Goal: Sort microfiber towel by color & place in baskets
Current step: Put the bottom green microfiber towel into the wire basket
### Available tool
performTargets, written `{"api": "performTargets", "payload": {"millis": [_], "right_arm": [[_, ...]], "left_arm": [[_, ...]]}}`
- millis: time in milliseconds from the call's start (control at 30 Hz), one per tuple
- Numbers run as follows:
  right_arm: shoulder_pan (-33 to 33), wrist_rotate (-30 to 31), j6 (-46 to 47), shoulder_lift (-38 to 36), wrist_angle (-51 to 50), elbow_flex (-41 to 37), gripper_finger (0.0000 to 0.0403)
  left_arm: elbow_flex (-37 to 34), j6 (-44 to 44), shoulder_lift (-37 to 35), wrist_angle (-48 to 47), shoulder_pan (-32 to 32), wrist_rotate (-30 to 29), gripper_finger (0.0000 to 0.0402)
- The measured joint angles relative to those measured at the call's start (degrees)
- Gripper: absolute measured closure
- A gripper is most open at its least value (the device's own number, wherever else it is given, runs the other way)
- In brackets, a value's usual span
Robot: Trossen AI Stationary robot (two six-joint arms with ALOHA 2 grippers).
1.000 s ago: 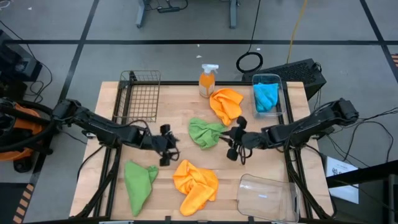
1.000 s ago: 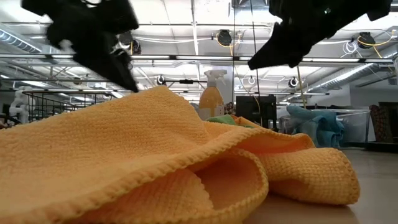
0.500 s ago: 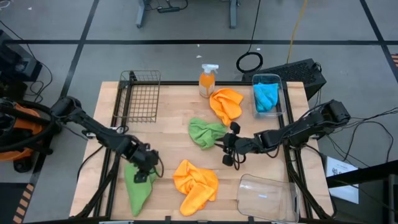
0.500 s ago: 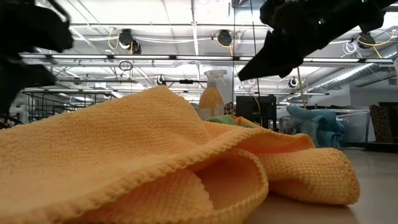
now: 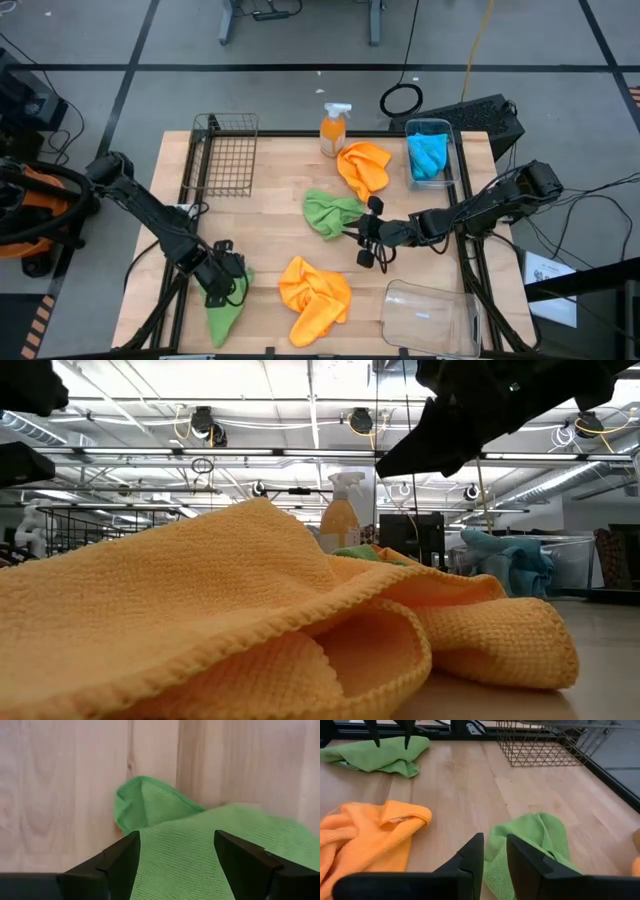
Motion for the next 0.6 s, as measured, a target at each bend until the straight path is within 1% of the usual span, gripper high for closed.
{"api": "performTargets", "payload": {"millis": [100, 167, 233, 400, 500, 600], "right_arm": [[0.00, -0.17, -0.28, 0.00, 0.80, 0.00, 0.0328], [0.00, -1.72, -0.22, 0.00, 0.82, 0.00, 0.0328], [0.00, -2.95, -0.22, 0.02, 0.91, 0.00, 0.0328], [0.02, -3.12, -0.02, 0.02, 1.10, 0.00, 0.0328], [0.02, -3.13, 0.06, 0.02, 1.10, 0.00, 0.0328], [0.02, -3.11, 0.09, 0.02, 1.10, 0.00, 0.0328]], "left_arm": [[0.00, -0.37, 2.13, -0.04, -0.29, 0.58, 0.0140], [0.00, -0.70, 3.73, 0.05, -0.24, 2.09, 0.0133], [0.00, -0.95, 5.01, -0.15, -0.24, 2.15, 0.0119], [0.00, 1.44, 7.21, -0.05, -0.24, 0.58, 0.0083], [0.00, 3.10, 9.22, 0.33, -0.11, 0.96, 0.0081], [-0.39, 4.71, 11.63, 3.08, 0.11, 2.60, 0.0091]]}}
